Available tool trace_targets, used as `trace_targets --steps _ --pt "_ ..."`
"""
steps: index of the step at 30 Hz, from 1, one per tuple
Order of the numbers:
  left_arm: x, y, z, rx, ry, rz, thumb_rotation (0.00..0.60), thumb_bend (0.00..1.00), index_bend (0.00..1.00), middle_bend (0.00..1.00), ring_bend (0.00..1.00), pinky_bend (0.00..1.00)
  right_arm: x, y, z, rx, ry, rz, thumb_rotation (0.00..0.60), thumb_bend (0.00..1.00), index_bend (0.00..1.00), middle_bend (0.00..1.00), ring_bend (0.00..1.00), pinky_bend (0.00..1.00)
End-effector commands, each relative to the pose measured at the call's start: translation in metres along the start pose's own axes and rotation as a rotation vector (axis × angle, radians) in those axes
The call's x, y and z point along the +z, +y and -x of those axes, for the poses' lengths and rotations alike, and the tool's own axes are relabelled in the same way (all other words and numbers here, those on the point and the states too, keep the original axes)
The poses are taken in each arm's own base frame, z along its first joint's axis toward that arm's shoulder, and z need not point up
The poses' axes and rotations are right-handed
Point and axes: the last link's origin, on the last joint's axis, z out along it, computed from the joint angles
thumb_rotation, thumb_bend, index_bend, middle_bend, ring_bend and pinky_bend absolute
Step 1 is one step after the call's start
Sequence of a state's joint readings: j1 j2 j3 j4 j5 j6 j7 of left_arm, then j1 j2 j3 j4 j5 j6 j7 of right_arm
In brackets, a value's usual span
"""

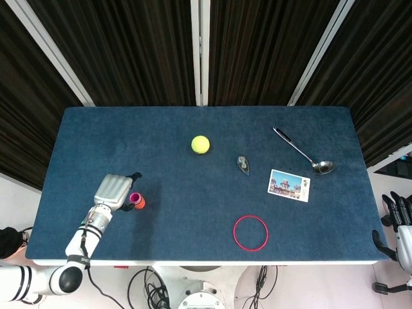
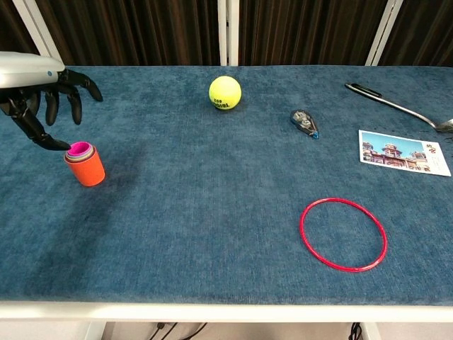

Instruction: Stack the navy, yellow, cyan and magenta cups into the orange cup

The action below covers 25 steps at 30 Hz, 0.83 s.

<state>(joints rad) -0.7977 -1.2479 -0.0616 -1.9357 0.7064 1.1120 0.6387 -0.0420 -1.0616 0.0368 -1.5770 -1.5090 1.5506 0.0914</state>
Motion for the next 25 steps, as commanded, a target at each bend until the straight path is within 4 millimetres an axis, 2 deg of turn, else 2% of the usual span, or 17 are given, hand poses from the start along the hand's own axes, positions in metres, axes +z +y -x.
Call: trace_targets --steps 1,3,5,7,9,13,16,20,25 --pt "-0.005 0.001 -0.013 -0.032 0.082 0.023 0.6 0.15 0.04 0.16 0.19 0.31 0.0 0.0 0.0 0.0 0.002 0.0 0.6 0.35 0.0 0.0 0.0 0.0" --pt "-0.012 0.0 -0.022 -0.053 0.134 0.035 0.6 0.13 0.04 0.15 0.14 0.25 0.0 0.0 -0.001 -0.001 0.004 -0.002 0.6 0.35 0.0 0.0 0.0 0.0" --pt "-0.026 -0.004 -0.031 -0.07 0.197 0.056 0.6 0.13 0.04 0.13 0.11 0.2 0.0 0.0 -0.003 -0.004 0.009 -0.007 0.6 0.35 0.0 0.0 0.0 0.0" --pt "-0.047 -0.013 -0.031 -0.074 0.244 0.096 0.6 0.13 0.04 0.09 0.06 0.12 -0.001 0.0 -0.004 -0.014 0.011 -0.021 0.6 0.35 0.0 0.0 0.0 0.0" --pt "-0.068 -0.031 -0.025 -0.041 0.289 0.11 0.6 0.13 0.04 0.06 0.01 0.04 -0.002 0.002 -0.005 -0.032 0.01 -0.035 0.6 0.34 0.0 0.0 0.0 0.0" --pt "-0.12 -0.08 0.002 0.078 0.369 0.034 0.6 0.12 0.04 0.06 0.0 0.01 -0.008 0.01 -0.005 -0.089 -0.024 -0.039 0.6 0.33 0.0 0.0 0.0 0.0" --pt "-0.15 -0.109 0.019 0.138 0.364 -0.05 0.6 0.12 0.04 0.04 0.0 0.0 -0.013 0.016 -0.006 -0.134 -0.047 -0.031 0.6 0.33 0.0 0.0 0.0 0.0" --pt "-0.174 -0.133 0.031 0.165 0.363 -0.125 0.6 0.12 0.04 0.02 0.0 0.0 -0.013 0.017 -0.006 -0.147 -0.043 -0.036 0.6 0.33 0.0 0.0 0.0 0.0" --pt "-0.181 -0.138 0.034 0.148 0.393 -0.133 0.6 0.13 0.04 0.02 0.0 0.0 -0.009 0.01 -0.005 -0.137 -0.021 -0.051 0.6 0.33 0.0 0.0 0.0 0.0"
